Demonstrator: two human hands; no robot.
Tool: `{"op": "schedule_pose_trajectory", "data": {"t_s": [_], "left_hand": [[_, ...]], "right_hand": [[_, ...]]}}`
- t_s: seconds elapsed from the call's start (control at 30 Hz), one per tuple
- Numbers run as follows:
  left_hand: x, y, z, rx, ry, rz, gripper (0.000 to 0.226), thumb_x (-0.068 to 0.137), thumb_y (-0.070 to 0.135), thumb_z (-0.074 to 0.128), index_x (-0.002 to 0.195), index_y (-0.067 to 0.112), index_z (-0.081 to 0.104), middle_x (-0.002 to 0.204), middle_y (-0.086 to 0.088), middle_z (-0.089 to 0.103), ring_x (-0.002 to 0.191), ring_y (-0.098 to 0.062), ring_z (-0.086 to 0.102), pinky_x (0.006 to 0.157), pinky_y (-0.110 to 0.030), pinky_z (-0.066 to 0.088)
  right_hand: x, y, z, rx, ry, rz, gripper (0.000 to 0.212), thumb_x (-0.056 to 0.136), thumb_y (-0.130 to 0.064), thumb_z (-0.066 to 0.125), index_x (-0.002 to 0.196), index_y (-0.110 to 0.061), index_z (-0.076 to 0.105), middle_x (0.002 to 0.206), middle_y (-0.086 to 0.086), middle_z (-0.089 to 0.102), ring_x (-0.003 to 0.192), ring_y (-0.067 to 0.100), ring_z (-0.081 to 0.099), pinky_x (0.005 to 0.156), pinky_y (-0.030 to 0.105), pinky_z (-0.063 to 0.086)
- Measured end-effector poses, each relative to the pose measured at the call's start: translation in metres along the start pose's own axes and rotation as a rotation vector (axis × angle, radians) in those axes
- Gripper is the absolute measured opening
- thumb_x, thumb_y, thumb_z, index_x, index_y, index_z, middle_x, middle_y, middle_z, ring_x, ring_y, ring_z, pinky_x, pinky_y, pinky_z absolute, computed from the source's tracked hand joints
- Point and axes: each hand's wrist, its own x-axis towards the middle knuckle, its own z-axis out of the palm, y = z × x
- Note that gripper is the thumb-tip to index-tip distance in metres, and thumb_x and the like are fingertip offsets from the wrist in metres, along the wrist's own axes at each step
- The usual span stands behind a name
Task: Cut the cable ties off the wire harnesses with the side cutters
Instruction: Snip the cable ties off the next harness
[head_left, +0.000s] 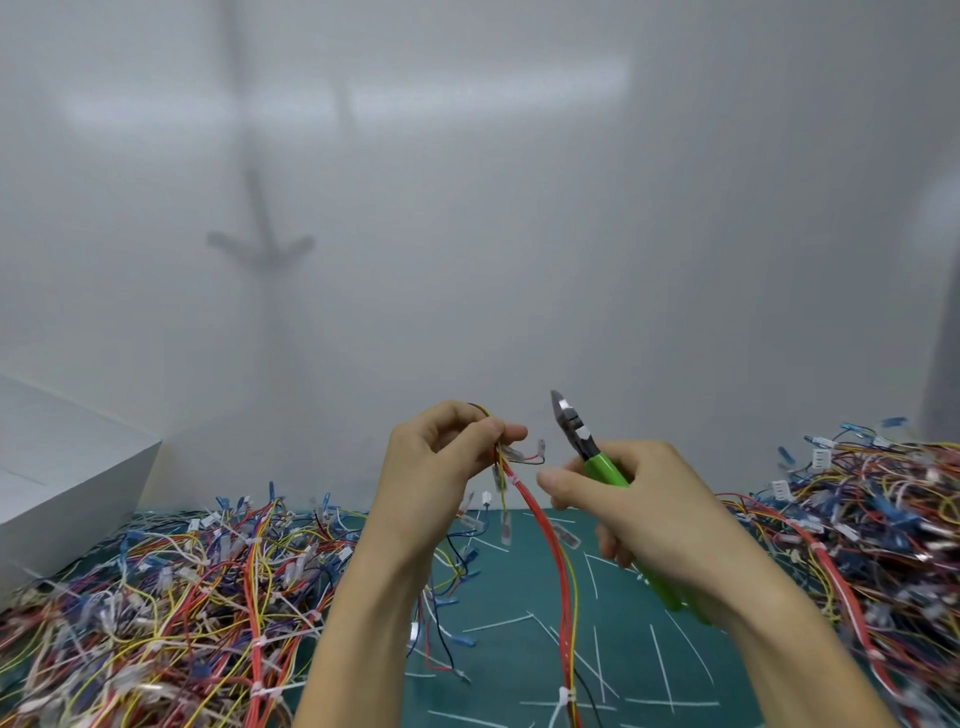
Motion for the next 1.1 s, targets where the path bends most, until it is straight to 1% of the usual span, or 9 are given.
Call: {"op": "schedule_pose_trajectory", "data": {"t_s": [0.13, 0.23, 0.4, 0.6, 0.7, 0.83, 0.9, 0.97, 1.1], "left_hand": [[-0.001, 0.003, 0.006, -0.109, 0.016, -0.008, 0.019, 0.093, 0.005, 0.056, 0.077, 0.01, 0.064, 0.095, -0.011, 0.077, 0.085, -0.017, 0.072, 0.075, -0.021, 0.056], [-0.001, 0.006, 0.007, -0.314, -0.024, -0.055, 0.023, 0.092, 0.003, 0.053, 0.073, 0.012, 0.063, 0.103, -0.018, 0.074, 0.09, -0.022, 0.071, 0.076, -0.024, 0.057], [-0.001, 0.006, 0.0, -0.527, -0.081, -0.23, 0.009, 0.081, 0.015, 0.05, 0.076, 0.011, 0.045, 0.115, -0.021, 0.07, 0.111, -0.036, 0.066, 0.097, -0.045, 0.053], [-0.001, 0.007, -0.005, -0.593, -0.135, -0.277, 0.014, 0.081, 0.02, 0.047, 0.073, 0.011, 0.04, 0.12, -0.023, 0.067, 0.113, -0.042, 0.064, 0.099, -0.051, 0.047], [0.0, 0.005, -0.011, -0.468, -0.103, -0.309, 0.016, 0.086, 0.016, 0.039, 0.071, 0.012, 0.04, 0.111, -0.022, 0.071, 0.105, -0.043, 0.068, 0.098, -0.05, 0.05], [0.003, -0.004, -0.015, 0.031, 0.008, -0.349, 0.035, 0.086, 0.009, 0.041, 0.058, 0.011, 0.061, 0.077, -0.015, 0.075, 0.074, -0.029, 0.075, 0.071, -0.03, 0.057], [0.006, -0.013, -0.015, 0.258, 0.043, -0.348, 0.026, 0.087, 0.003, 0.045, 0.069, 0.006, 0.063, 0.072, -0.011, 0.074, 0.065, -0.021, 0.073, 0.062, -0.026, 0.054], [0.007, -0.021, -0.017, 0.505, 0.072, -0.3, 0.011, 0.088, 0.006, 0.052, 0.087, 0.012, 0.061, 0.084, -0.005, 0.073, 0.071, -0.017, 0.069, 0.069, -0.031, 0.051], [0.003, -0.018, -0.017, 0.735, -0.112, -0.022, 0.039, 0.077, 0.012, 0.068, 0.109, 0.03, 0.057, 0.116, 0.011, 0.058, 0.103, -0.002, 0.057, 0.079, -0.013, 0.044]], "right_hand": [[-0.004, -0.006, -0.003, 0.084, -0.188, -0.018, 0.015, 0.082, -0.027, 0.077, 0.078, -0.013, 0.072, 0.074, 0.008, 0.074, 0.049, 0.015, 0.052, 0.05, 0.03, 0.045], [-0.005, -0.009, 0.0, 0.09, -0.158, -0.035, 0.01, 0.082, -0.016, 0.075, 0.074, -0.011, 0.07, 0.072, 0.009, 0.074, 0.048, 0.014, 0.051, 0.051, 0.03, 0.044], [-0.004, -0.01, -0.003, 0.145, -0.036, -0.041, 0.012, 0.084, -0.019, 0.072, 0.074, -0.012, 0.069, 0.069, 0.002, 0.074, 0.047, 0.008, 0.05, 0.046, 0.021, 0.044], [-0.002, -0.004, -0.006, 0.134, -0.079, -0.016, 0.011, 0.08, -0.019, 0.08, 0.079, -0.015, 0.07, 0.057, -0.008, 0.065, 0.044, -0.002, 0.052, 0.045, 0.009, 0.038], [0.002, -0.002, -0.005, 0.189, 0.063, -0.002, 0.009, 0.086, -0.014, 0.074, 0.079, -0.013, 0.069, 0.061, -0.003, 0.069, 0.042, 0.001, 0.047, 0.044, 0.014, 0.039], [0.005, -0.001, -0.008, 0.3, 0.212, 0.035, 0.007, 0.09, -0.013, 0.07, 0.084, -0.009, 0.069, 0.069, 0.001, 0.074, 0.044, 0.006, 0.048, 0.048, 0.027, 0.045], [0.005, 0.0, -0.008, 0.351, 0.249, 0.041, 0.006, 0.09, -0.012, 0.07, 0.085, -0.009, 0.068, 0.072, 0.003, 0.075, 0.045, 0.007, 0.051, 0.049, 0.03, 0.046], [0.006, 0.001, -0.008, 0.385, 0.276, 0.038, 0.007, 0.09, -0.012, 0.07, 0.084, -0.01, 0.068, 0.072, 0.002, 0.075, 0.046, 0.007, 0.052, 0.047, 0.03, 0.046], [0.007, 0.003, -0.005, 0.441, 0.311, 0.045, 0.007, 0.092, -0.011, 0.068, 0.085, -0.009, 0.068, 0.07, 0.002, 0.074, 0.046, 0.008, 0.054, 0.046, 0.029, 0.049]]}}
